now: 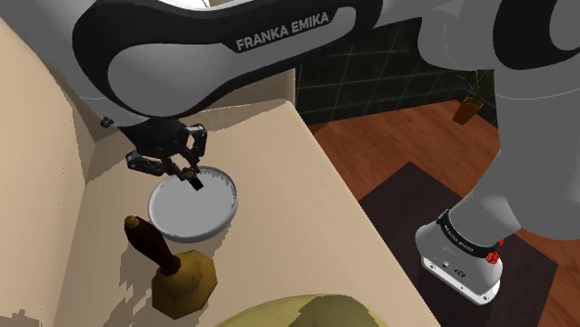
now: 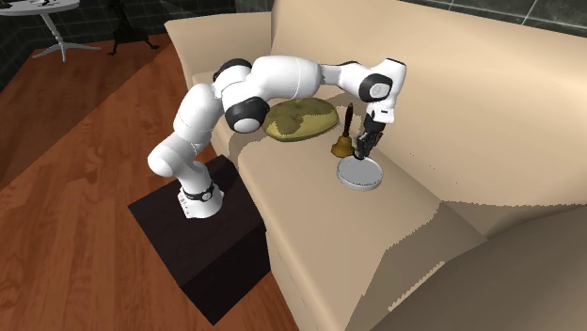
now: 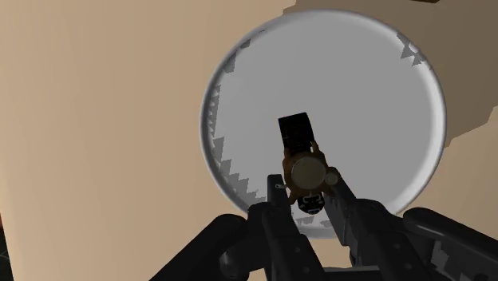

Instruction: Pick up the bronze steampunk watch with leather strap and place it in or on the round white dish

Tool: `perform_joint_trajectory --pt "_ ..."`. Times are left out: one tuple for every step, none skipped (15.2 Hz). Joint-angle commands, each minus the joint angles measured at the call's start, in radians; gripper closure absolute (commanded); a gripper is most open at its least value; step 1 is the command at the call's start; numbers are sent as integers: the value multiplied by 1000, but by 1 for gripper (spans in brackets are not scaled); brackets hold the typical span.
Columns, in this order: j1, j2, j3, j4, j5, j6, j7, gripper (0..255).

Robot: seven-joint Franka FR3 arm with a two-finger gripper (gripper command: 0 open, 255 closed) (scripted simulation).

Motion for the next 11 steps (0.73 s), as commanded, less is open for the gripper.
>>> perform_joint_trajectory --pt "-3 5 -2 -20 -4 22 7 255" --pt "-4 8 -3 -29 -6 33 10 255" --pt "-6 11 -5 -39 -8 44 13 255" --pt "-7 14 -6 -48 -11 55 16 255" --pt "-8 18 -7 -56 -13 66 19 255" --pt "-9 21 -9 -64 -16 76 22 255" --pt "-10 25 -11 -72 -19 87 25 255" --pt "-11 29 -12 -80 -21 97 28 255" --pt "-12 36 -16 -92 -26 114 33 255" --pt "-12 36 -16 -92 -26 114 33 255" --pt "-12 36 -16 -92 -26 114 33 255"
